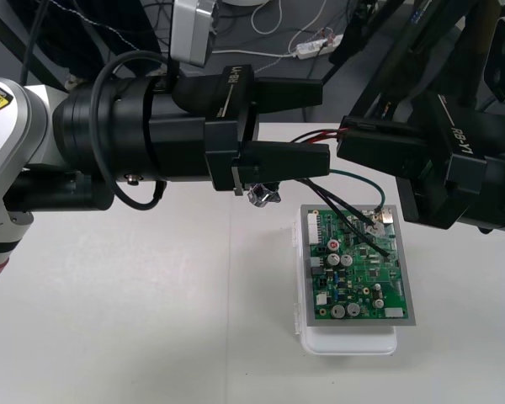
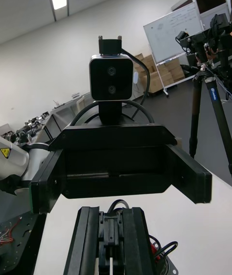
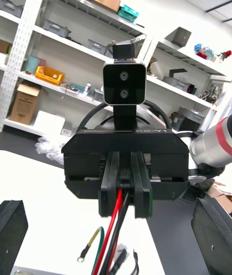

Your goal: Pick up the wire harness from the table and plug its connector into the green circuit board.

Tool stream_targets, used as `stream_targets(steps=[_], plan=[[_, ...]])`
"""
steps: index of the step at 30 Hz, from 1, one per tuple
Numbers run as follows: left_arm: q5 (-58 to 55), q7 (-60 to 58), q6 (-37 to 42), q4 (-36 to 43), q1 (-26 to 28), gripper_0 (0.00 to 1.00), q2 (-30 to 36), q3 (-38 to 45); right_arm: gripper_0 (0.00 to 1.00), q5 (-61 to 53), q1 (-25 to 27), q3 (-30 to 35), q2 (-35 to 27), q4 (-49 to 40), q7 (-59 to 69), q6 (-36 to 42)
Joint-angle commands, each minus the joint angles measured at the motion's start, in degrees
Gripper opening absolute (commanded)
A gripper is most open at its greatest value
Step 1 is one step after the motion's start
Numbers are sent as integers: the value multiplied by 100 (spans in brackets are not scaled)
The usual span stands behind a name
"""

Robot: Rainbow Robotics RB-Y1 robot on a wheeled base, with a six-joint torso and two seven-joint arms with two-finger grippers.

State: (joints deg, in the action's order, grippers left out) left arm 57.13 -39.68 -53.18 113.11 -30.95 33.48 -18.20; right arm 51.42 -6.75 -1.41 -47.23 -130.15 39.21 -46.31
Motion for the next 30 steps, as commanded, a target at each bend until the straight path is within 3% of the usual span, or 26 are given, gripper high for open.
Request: stream_targets(steps=[1, 30], plan=[[-88, -383, 273, -9, -342, 100, -114, -210, 0, 35, -195, -158, 126, -169, 254, 104], [-475, -602, 273, -44, -535, 100, 642, -404, 0, -211, -177, -175, -138, -169, 237, 25]])
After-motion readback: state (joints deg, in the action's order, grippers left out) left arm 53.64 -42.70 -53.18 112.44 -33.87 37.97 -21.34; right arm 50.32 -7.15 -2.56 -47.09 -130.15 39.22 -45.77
